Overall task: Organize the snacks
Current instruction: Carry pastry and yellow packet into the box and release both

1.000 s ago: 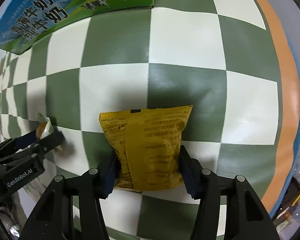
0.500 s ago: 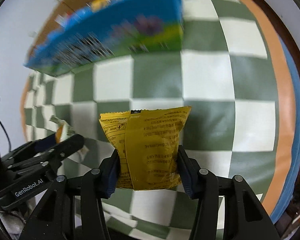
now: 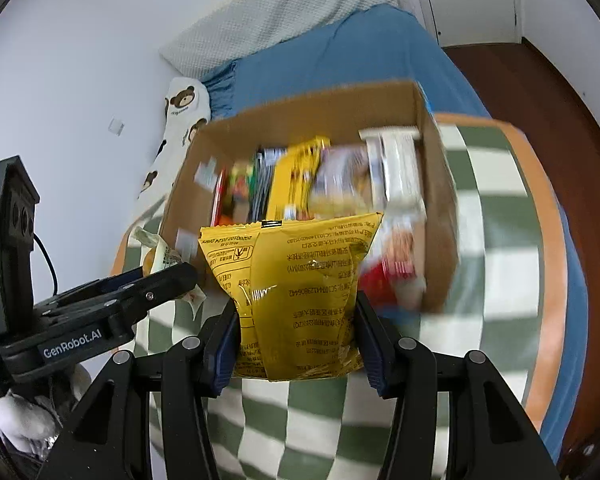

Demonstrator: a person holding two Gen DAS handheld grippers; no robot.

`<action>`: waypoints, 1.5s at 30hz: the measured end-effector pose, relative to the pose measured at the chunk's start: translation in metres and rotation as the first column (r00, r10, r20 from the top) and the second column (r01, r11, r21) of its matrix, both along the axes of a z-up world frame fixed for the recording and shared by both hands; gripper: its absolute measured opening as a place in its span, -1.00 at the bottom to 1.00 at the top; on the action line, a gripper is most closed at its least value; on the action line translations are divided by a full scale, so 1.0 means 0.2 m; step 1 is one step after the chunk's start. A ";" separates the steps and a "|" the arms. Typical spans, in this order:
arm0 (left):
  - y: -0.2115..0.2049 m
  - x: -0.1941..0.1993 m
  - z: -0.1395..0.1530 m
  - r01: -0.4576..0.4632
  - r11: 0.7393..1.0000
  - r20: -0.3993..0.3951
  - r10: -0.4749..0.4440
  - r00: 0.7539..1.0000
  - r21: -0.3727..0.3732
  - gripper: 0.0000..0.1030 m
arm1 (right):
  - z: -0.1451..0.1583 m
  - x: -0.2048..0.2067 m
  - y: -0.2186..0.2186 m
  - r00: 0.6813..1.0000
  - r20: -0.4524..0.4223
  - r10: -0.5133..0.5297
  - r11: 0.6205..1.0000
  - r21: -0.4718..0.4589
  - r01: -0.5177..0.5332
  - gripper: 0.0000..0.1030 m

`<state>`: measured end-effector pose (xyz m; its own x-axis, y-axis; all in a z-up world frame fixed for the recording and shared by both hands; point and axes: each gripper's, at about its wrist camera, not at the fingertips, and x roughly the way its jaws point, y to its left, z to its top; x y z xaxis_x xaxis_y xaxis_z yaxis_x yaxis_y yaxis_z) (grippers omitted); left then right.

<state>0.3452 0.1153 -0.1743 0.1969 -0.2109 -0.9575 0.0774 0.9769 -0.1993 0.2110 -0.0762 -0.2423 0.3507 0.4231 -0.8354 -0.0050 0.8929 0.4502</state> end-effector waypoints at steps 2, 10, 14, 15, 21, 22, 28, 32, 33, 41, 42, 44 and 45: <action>0.01 0.11 -0.05 0.002 1.000 -0.029 -0.002 1.000 0.019 0.11 | -0.01 0.13 0.03 1.000 -0.006 0.000 1.000 -0.015 0.000 0.06; 0.02 0.46 -0.36 0.008 0.996 -0.149 0.005 0.989 0.084 0.12 | -0.27 0.52 0.18 0.994 -0.106 0.006 0.994 -0.107 -0.018 0.06; 0.02 0.53 -0.51 0.012 0.996 -0.214 0.009 0.977 0.094 0.15 | -0.41 0.62 0.20 0.988 -0.157 -0.006 0.991 -0.134 -0.016 0.06; 0.02 0.54 -0.54 0.017 0.995 -0.228 0.006 0.974 0.099 0.15 | -0.44 0.63 0.20 0.986 -0.166 -0.011 0.991 -0.132 -0.011 0.06; 0.02 0.56 -0.63 0.022 0.994 -0.236 0.005 0.972 0.112 0.50 | -0.54 0.70 0.20 0.976 -0.214 -0.040 0.989 -0.148 0.008 0.68; 0.02 0.56 -0.63 0.020 0.993 -0.231 0.007 0.973 0.113 0.63 | -0.54 0.70 0.19 0.977 -0.207 -0.043 0.987 -0.161 0.010 0.73; 0.00 0.52 -0.61 0.014 0.989 -0.183 0.013 0.983 0.146 0.64 | -0.52 0.68 0.18 0.978 -0.203 -0.054 0.978 -0.207 0.011 0.89; 0.01 0.48 -0.53 -0.020 0.991 -0.143 0.039 0.989 0.133 0.64 | -0.47 0.65 0.16 0.982 -0.176 -0.064 0.974 -0.223 0.024 0.89; 0.01 0.46 -0.52 -0.028 0.991 -0.133 0.045 0.990 0.132 0.64 | -0.46 0.63 0.15 0.984 -0.168 -0.065 0.974 -0.226 0.026 0.89; 0.01 0.26 -0.23 -0.086 0.985 0.036 0.081 0.996 0.150 0.64 | -0.28 0.46 0.11 0.993 -0.085 -0.080 0.967 -0.250 0.056 0.89; 0.01 0.23 -0.20 -0.093 0.984 0.061 0.085 0.995 0.150 0.64 | -0.25 0.43 0.11 0.994 -0.062 -0.085 0.962 -0.264 0.066 0.89; -0.01 0.15 -0.11 -0.109 0.982 0.113 0.092 0.989 0.152 0.64 | -0.19 0.36 0.10 0.996 -0.013 -0.088 0.954 -0.290 0.080 0.89; -0.02 0.10 -0.07 -0.113 0.982 0.137 0.093 0.986 0.150 0.64 | -0.15 0.32 0.10 0.996 0.008 -0.089 0.952 -0.295 0.087 0.90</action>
